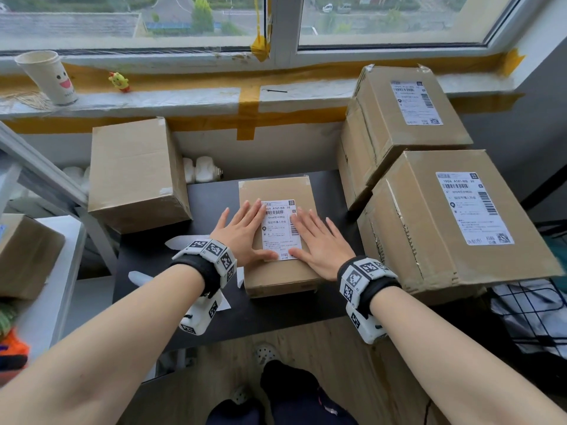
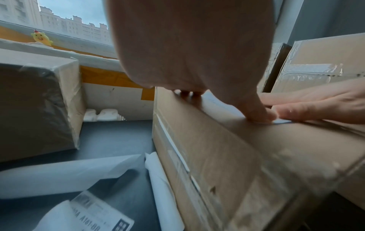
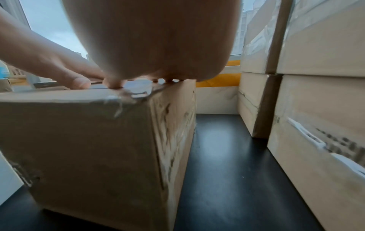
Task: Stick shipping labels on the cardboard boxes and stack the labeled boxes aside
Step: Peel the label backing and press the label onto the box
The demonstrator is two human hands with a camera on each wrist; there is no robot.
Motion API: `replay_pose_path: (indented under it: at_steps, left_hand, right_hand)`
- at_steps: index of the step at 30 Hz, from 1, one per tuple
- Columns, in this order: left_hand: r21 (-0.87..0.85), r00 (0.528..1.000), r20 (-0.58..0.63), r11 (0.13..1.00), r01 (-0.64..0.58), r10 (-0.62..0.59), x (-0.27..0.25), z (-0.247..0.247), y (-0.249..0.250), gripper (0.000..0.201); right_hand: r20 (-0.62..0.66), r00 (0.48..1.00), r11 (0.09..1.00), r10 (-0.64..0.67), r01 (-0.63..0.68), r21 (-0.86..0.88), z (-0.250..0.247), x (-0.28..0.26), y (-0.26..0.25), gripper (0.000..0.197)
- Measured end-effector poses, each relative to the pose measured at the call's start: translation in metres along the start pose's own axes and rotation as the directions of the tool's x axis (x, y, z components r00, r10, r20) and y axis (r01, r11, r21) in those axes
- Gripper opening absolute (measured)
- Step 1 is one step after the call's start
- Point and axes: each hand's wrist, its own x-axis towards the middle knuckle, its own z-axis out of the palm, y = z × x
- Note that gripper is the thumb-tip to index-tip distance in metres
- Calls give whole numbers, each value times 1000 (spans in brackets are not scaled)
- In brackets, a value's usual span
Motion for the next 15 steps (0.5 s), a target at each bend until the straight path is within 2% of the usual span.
replay_pose_path:
  at_steps: [4,8,12,15]
  left_hand:
    - [13,997,-74,1000,14,-13,-13,12,-1,93]
    - [4,994,-109,1000,4,-4,-23,24,12,78]
    - [-18,992,-127,1000,-15,12,-32,33,16,70]
    - [0,991,-131,1000,-27,27,-39,37,11,66]
  right_hand:
    - [-28,998,999,53,-53,10,5,-18,1,63]
    - [-43,999,1000,23,-24,-18,11,-25,-22,59]
    - [-32,998,996,-58,55,-72,21,-31,-41,63]
    - [-33,992,987,-119,115,-112,27,-43,-41,76]
